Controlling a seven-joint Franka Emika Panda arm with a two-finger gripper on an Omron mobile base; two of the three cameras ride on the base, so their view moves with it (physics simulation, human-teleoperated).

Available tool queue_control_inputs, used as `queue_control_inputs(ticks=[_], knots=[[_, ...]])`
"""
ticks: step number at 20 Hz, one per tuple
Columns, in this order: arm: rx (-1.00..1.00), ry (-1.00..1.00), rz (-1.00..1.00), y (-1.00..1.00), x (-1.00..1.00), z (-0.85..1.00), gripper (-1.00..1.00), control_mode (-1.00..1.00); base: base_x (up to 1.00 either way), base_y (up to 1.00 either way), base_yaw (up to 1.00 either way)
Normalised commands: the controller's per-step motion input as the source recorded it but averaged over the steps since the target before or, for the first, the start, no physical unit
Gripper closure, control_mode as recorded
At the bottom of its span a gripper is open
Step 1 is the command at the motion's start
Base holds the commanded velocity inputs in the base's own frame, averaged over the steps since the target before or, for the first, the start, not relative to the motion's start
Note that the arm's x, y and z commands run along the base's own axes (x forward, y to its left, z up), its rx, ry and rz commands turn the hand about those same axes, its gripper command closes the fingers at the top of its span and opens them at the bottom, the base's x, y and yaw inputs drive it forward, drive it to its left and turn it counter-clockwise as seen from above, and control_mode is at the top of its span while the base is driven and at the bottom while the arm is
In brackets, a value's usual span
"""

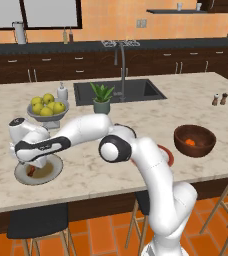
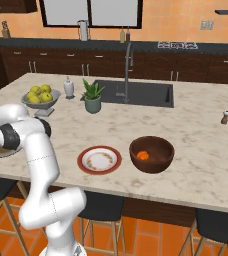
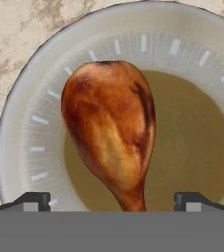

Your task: Pick the chicken drumstick and squash from their plates and place them in the bowl. Then put the bowl in the fridge.

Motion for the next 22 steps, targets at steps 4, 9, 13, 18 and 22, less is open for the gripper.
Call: queue_control_inputs(ticks=[4,9,13,18,22], knots=[[0.0,0.0,0.0,0.0,0.01,-0.43,-1.0,-1.0,0.0,0.0,0.0],[0.0,0.0,0.01,0.0,0.16,-0.36,-1.0,-1.0,0.0,0.0,0.0],[0.0,-0.05,0.0,0.0,0.0,-0.3,1.0,-1.0,0.0,0.0,0.0],[0.06,-0.13,-0.02,-0.05,-0.05,-0.56,1.0,-1.0,0.0,0.0,0.0],[0.14,-0.27,-0.03,-0.21,-0.19,-0.33,1.0,-1.0,0.0,0.0,0.0]])
